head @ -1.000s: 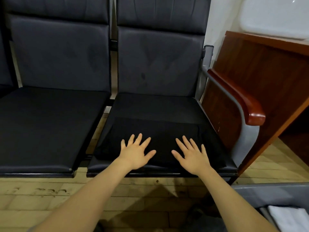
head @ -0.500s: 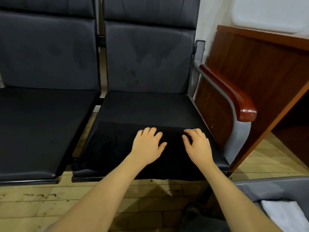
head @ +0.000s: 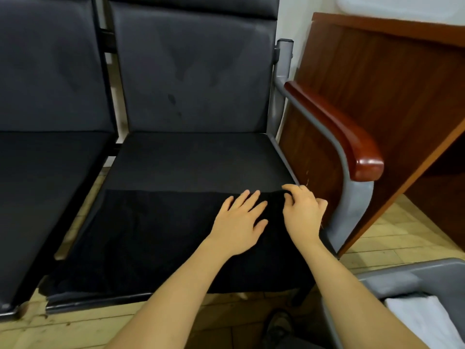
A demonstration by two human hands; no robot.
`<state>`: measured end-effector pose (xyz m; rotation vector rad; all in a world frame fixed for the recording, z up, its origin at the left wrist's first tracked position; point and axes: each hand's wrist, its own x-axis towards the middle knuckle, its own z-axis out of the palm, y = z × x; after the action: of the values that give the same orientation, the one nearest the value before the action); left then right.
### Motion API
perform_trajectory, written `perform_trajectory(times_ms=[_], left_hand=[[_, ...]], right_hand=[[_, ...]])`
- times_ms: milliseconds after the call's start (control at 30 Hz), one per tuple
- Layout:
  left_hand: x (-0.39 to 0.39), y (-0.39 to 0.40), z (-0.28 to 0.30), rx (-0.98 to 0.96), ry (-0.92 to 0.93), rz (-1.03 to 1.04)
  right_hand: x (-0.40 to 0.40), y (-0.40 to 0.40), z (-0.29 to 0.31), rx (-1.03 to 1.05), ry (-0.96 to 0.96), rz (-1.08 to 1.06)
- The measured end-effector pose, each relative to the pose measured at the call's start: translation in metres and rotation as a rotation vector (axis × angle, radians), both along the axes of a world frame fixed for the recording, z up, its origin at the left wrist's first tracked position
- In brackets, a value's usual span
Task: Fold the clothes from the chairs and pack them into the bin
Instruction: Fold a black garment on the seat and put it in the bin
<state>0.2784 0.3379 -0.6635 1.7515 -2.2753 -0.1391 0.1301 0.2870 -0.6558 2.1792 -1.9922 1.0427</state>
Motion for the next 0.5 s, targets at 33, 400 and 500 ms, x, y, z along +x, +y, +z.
perform_trajectory(times_ms=[33, 400, 500], left_hand=[[0.001, -0.001, 0.000, 0.079, -0.009, 0.041], [0.018, 0.011, 0.007, 0.047, -0.058, 0.108], [0.027, 0.014, 0.010, -0.022, -0.093, 0.165]], right_hand=[[-0.004, -0.001, 0.000, -0.024, -0.013, 0.001], [0.005, 0.002, 0.006, -0.047, 0.104, 0.037], [0.022, 0.012, 0.012, -0.066, 0.083, 0.253]])
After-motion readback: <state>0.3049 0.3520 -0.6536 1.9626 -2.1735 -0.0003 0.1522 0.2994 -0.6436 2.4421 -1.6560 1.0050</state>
